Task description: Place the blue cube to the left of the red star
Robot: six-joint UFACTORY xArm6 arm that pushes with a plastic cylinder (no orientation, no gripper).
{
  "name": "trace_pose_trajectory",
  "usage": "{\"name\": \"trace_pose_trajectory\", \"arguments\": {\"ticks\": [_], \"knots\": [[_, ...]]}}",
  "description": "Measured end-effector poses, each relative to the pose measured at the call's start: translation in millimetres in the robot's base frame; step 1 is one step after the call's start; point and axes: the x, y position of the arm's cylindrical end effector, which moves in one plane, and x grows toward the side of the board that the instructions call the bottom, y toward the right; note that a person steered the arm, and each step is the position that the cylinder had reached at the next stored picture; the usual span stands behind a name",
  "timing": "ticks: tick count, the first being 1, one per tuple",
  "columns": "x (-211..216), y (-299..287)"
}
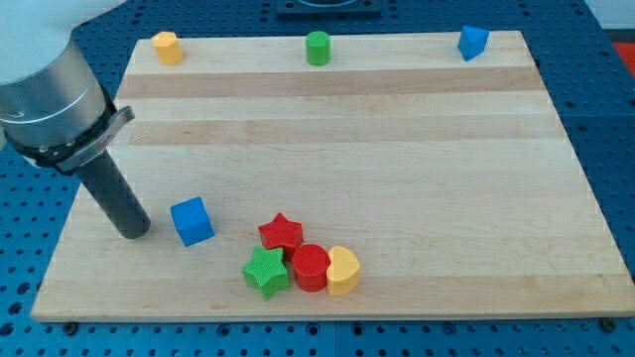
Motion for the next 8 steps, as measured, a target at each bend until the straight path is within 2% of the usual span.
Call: {"name": "trace_pose_trajectory", "arguments": {"ticks": [2,5,7,8], "knots": [[-13.1,25.5],[-1.8,93.6],[4.6,103.0],[-22.4,101.4]]}}
